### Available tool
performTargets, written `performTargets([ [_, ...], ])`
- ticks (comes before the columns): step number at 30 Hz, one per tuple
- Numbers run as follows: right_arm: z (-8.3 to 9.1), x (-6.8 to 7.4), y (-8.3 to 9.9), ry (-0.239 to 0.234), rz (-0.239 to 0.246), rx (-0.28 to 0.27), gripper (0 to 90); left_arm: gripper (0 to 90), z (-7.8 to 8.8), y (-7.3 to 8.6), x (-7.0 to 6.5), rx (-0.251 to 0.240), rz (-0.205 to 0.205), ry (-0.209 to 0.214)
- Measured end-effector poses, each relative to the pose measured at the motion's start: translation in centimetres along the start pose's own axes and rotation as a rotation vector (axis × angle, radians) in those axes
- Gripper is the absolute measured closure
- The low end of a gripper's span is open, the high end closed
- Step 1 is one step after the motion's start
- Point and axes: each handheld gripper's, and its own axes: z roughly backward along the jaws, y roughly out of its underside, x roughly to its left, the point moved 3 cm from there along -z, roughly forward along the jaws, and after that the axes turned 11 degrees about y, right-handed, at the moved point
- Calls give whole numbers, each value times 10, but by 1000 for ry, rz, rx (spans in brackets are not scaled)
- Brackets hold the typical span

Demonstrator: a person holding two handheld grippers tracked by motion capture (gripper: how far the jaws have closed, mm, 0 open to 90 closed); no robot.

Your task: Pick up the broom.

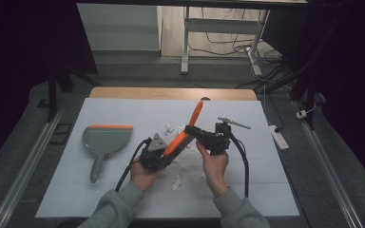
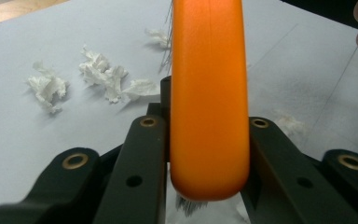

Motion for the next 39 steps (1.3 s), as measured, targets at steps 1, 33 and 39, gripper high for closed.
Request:
performTargets([
  [1, 0, 0, 0, 2, 12, -2, 679, 779, 1, 0, 0, 1, 0, 1],
  [33, 49, 13, -1, -65, 706, 263, 388, 779, 49, -12, 21, 374, -99, 218],
  [39, 51, 26, -4, -68, 786, 285, 386, 779, 41, -30, 15, 481, -171, 242],
])
